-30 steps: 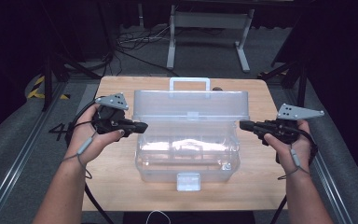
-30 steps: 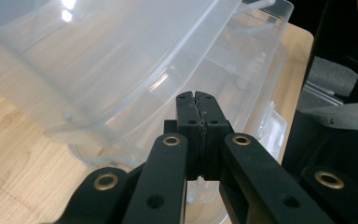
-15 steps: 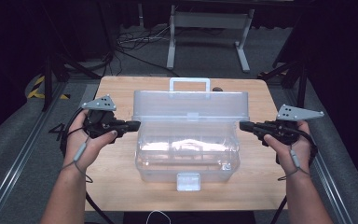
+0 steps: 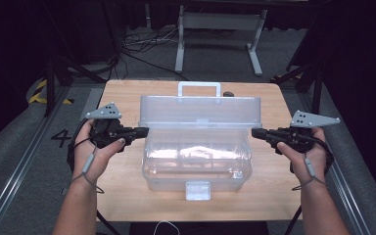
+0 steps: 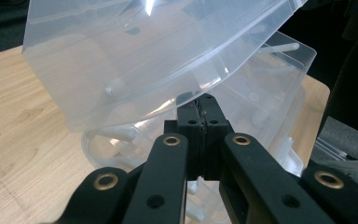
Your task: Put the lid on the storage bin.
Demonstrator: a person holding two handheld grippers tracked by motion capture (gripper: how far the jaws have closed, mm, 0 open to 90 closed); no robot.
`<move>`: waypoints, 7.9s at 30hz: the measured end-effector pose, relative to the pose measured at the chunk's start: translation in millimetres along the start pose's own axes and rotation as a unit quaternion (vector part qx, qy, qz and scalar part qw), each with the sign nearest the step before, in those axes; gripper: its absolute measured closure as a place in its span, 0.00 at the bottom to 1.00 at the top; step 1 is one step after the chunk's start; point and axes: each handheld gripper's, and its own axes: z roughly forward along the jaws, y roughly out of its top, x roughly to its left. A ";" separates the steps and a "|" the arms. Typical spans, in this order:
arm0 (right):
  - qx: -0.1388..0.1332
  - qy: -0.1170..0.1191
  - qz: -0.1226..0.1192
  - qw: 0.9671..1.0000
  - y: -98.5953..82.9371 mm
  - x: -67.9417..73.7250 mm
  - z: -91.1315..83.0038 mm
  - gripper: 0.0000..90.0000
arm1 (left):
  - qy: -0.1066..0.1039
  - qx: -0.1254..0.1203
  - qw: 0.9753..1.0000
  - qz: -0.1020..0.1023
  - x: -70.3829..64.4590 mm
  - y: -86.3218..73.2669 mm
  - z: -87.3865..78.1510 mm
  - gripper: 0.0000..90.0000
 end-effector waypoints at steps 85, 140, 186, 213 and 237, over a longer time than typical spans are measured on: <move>0.187 0.047 0.010 0.981 -13.0 15.3 5.9 1.00 | 0.003 0.133 0.991 -0.003 -18.4 -25.3 1.8 0.97; 0.296 0.070 -0.015 0.952 -23.0 16.2 9.5 0.98 | -0.035 0.235 0.971 0.001 -19.5 -33.9 5.8 0.98; 0.344 0.072 -0.026 0.936 -27.7 14.5 12.3 0.97 | -0.027 0.232 0.972 -0.015 -8.1 -38.9 0.1 0.94; 0.143 -0.038 0.008 0.989 -7.2 -27.8 -24.1 0.82 | 0.053 0.154 0.985 -0.054 14.4 -51.7 -18.2 0.79; 0.166 -0.091 0.002 0.982 -52.8 -87.2 -7.0 0.55 | 0.120 0.130 0.982 -0.062 74.2 -82.7 8.8 0.49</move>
